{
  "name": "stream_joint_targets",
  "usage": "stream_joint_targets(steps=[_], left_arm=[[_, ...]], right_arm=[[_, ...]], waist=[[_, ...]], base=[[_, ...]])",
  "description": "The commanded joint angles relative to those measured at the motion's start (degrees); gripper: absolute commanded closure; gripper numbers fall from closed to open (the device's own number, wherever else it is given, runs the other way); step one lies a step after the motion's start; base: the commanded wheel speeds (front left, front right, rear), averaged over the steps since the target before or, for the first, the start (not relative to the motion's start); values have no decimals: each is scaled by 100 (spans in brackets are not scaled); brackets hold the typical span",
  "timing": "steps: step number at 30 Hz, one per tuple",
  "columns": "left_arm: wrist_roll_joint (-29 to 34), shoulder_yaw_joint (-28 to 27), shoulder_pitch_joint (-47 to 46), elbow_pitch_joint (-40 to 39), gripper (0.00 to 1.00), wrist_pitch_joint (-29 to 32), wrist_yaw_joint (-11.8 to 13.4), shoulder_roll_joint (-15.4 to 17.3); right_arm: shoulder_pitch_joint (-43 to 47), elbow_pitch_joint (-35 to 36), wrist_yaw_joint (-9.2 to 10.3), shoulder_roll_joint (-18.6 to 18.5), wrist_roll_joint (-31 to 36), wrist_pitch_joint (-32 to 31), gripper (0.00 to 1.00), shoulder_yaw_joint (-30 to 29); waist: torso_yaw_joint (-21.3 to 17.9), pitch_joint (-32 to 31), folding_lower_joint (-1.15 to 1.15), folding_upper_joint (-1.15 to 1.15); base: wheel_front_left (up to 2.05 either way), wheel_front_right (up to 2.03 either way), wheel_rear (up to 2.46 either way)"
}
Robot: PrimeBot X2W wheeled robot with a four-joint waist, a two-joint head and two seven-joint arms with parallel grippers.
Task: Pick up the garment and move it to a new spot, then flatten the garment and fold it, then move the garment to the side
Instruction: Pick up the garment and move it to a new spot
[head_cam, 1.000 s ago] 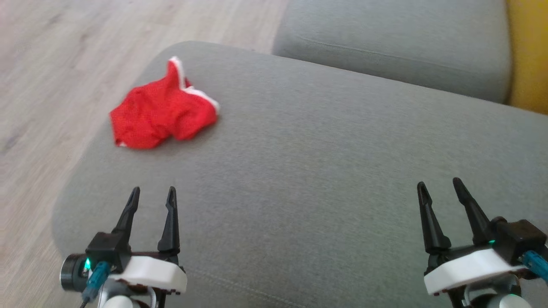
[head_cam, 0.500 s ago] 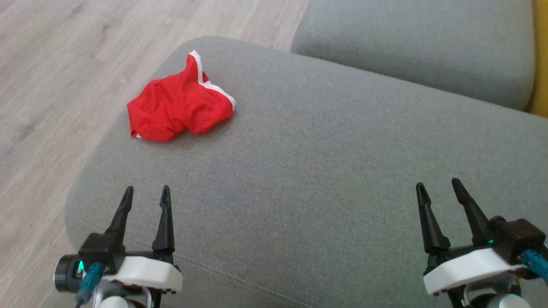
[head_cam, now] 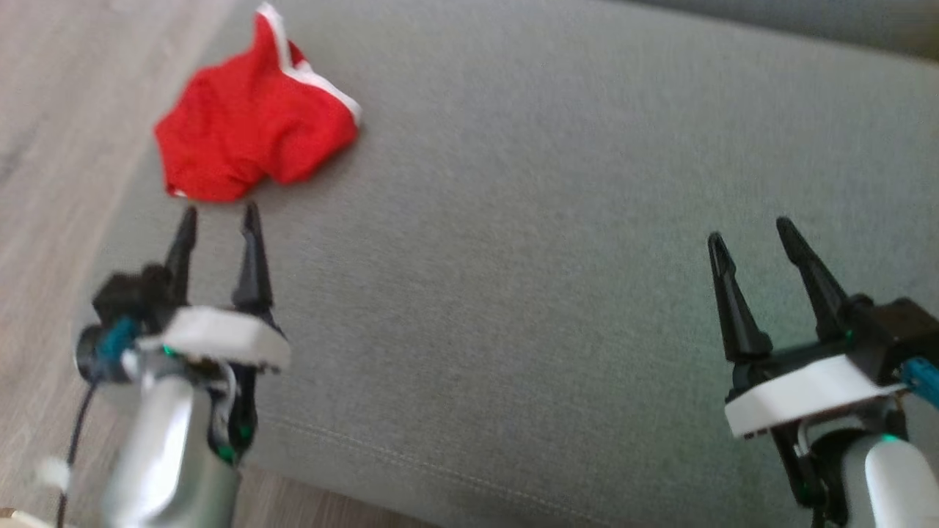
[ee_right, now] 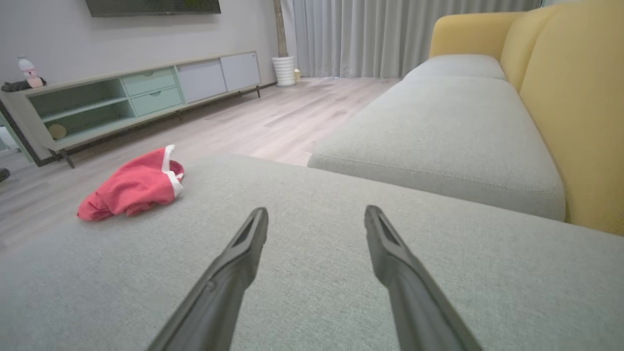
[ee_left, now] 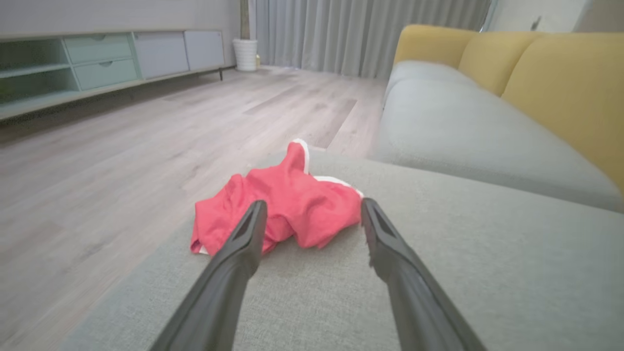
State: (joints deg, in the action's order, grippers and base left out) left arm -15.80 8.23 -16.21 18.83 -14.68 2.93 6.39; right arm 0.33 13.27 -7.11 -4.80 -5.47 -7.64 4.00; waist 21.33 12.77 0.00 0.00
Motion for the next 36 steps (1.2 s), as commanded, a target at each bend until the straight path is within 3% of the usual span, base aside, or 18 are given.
stream_joint_targets(steps=[1,12,19,20,21,29,36], left_arm=[[-21,-288,-352,74,0,-31,-49,88],[-127,-732,-2182,3318,0,-31,-434,446],[-338,-936,-2818,4398,0,-31,-569,593],[-377,-972,-2942,4612,70,-31,-603,637],[-380,-978,-2986,4675,100,-31,-622,660],[-262,-1094,-2881,4191,100,-31,-611,711],[67,-1416,-2044,2588,100,-31,-577,542]], right_arm=[[-198,245,-37,-102,34,-33,0,194],[-671,296,-37,-325,-41,-69,0,309],[-746,309,-37,-331,-59,-53,0,273],[-748,303,-37,-335,-73,-42,0,259],[-748,299,-37,-330,-81,-37,0,251],[-673,233,-37,-273,-135,-13,0,173],[-506,78,-37,-177,-221,60,0,151]], waist=[[-281,460,0,0],[-870,1209,0,0],[-1059,1351,0,0],[-1085,1359,0,0],[-1096,1362,0,0],[-990,1245,0,0],[-787,827,0,0]], base=[[0,0,0],[0,0,0],[0,0,0],[0,0,0],[0,0,0],[0,0,0],[0,0,0]])
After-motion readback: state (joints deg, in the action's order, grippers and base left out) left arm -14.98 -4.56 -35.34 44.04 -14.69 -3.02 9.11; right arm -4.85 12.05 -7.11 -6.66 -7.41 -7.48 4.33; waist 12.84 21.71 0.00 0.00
